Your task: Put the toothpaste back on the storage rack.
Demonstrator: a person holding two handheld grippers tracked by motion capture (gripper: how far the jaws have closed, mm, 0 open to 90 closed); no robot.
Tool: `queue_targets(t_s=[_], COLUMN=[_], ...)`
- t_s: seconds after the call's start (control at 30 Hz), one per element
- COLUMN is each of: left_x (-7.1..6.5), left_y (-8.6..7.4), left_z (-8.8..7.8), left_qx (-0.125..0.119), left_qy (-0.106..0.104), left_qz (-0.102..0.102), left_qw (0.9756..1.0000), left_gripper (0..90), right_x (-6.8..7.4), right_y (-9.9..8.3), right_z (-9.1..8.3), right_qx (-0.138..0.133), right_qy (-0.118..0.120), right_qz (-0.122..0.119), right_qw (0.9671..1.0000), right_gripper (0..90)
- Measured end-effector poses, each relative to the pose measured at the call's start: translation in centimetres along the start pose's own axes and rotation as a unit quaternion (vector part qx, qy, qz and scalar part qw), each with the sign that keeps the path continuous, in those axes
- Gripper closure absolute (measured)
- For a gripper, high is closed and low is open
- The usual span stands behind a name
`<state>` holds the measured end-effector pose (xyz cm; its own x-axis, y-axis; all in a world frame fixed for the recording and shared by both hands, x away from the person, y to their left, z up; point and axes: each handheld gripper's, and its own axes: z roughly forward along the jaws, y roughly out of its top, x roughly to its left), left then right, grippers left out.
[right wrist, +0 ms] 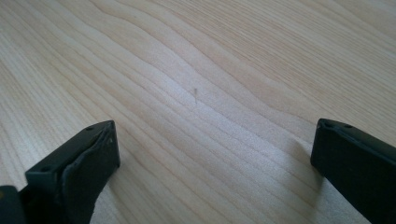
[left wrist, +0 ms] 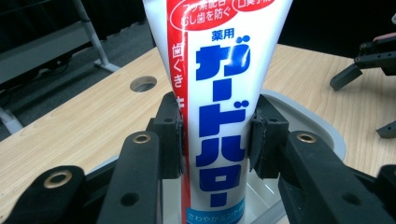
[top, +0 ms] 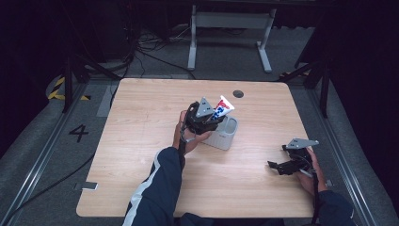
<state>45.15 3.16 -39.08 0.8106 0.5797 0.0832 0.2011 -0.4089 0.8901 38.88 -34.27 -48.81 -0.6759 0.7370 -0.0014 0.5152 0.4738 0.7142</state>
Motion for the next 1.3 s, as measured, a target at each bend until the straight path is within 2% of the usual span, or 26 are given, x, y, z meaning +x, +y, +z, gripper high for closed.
queue_targets(t_s=[0.07, 0.23, 0.37, 0.5, 0.7, 0.8, 0.87, 1.03, 1.3], left_x=[0.04, -0.04, -0.02, -0.04, 0.01, 0.05, 0.19, 0.34, 0.46], left_y=[-0.02, -0.15, -0.31, -0.50, -0.71, -0.88, -0.87, -1.00, -0.79], left_z=[0.01, 0.08, 0.06, 0.18, 0.39, 0.45, 0.44, 0.54, 0.55], left_qx=[0.009, 0.021, 0.037, 0.042, 0.065, 0.062, 0.064, 0.065, 0.069], left_qy=[0.000, -0.002, -0.003, -0.006, -0.012, -0.016, -0.011, -0.017, -0.016], left_qz=[0.008, 0.009, 0.022, 0.021, 0.035, 0.021, 0.025, 0.010, 0.009], left_qw=[0.9999, 0.9997, 0.9991, 0.9989, 0.9972, 0.9977, 0.9976, 0.9977, 0.9974], left_gripper=[62.3, 61.1, 60.5, 60.3, 59.8, 59.0, 57.4, 54.1, 48.6], right_x=[0.00, 0.00, 0.00, 0.00, 0.00, 0.00, 0.00, -0.01, -0.01], right_y=[0.00, 0.00, 0.00, 0.00, 0.00, 0.00, 0.00, 0.00, 0.00], right_z=[0.00, 0.00, 0.00, 0.00, 0.00, 0.00, 0.00, 0.00, 0.00], right_qx=[0.000, 0.000, 0.000, 0.000, 0.000, 0.000, 0.000, 0.000, 0.000], right_qy=[0.000, 0.000, 0.000, 0.000, 0.000, 0.000, 0.000, 0.001, 0.001], right_qz=[0.000, 0.000, 0.000, 0.000, 0.000, 0.000, 0.000, 0.001, 0.001], right_qw=[1.0000, 1.0000, 1.0000, 1.0000, 1.0000, 1.0000, 1.0000, 1.0000, 1.0000], right_gripper=[1.3, 1.3, 1.2, 1.2, 1.3, 1.2, 1.3, 1.2, 1.3])
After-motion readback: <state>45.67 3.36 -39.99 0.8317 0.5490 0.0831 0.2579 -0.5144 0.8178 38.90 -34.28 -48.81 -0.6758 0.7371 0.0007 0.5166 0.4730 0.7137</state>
